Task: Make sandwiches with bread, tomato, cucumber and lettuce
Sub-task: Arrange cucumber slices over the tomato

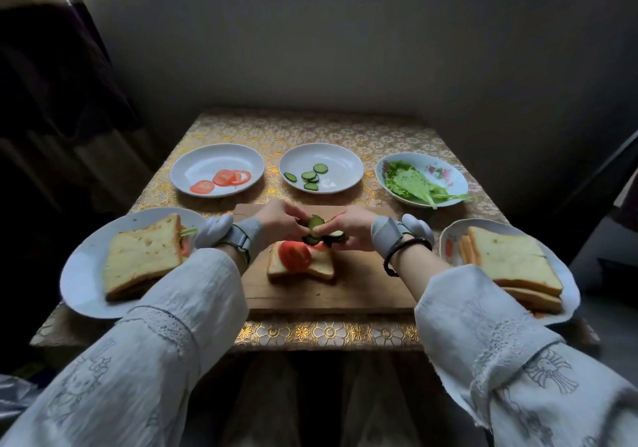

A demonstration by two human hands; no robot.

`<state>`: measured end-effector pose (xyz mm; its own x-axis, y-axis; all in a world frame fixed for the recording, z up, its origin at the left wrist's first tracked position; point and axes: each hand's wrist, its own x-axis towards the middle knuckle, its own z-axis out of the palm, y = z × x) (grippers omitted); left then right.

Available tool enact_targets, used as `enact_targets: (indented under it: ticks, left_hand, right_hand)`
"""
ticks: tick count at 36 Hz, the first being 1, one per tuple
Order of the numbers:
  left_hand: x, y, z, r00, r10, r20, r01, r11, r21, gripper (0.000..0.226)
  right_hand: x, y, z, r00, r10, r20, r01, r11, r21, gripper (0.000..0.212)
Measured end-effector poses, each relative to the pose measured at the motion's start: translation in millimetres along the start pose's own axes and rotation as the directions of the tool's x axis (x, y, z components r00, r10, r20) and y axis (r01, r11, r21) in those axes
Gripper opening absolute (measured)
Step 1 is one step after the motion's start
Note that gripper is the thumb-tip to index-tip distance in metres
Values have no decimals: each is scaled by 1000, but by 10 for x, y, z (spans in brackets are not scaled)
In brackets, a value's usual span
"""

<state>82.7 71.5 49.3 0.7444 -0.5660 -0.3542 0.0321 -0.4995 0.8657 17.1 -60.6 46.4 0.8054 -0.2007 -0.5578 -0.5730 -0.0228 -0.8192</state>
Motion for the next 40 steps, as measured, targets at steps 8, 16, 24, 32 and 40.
enact_targets:
  ticks: [8,16,24,32,40]
  left_hand:
    - [19,-39,-25,996,19,-89,-18,1000,6,28]
    - [148,-218,-123,945,98,-311,-3,956,293,18]
    - [128,-271,-89,930,149,-335,-1,914,405,25]
    - [74,-161,-51,966,232,-114,-170,903,394,34]
    - [125,-120,-8,970,205,-130,-156,937,313,29]
  right_hand:
    - [41,46,78,998,-10,-59,9,1000,-7,39]
    - [91,46,9,995,-23,-97,19,999,-51,20]
    - [109,86,-3,993,-31,-116,27,999,-41,22]
    - [72,-3,19,995,-104,-5,104,994,-24,20]
    - [4,-4,-16,994,-81,-80,75,994,-82,19]
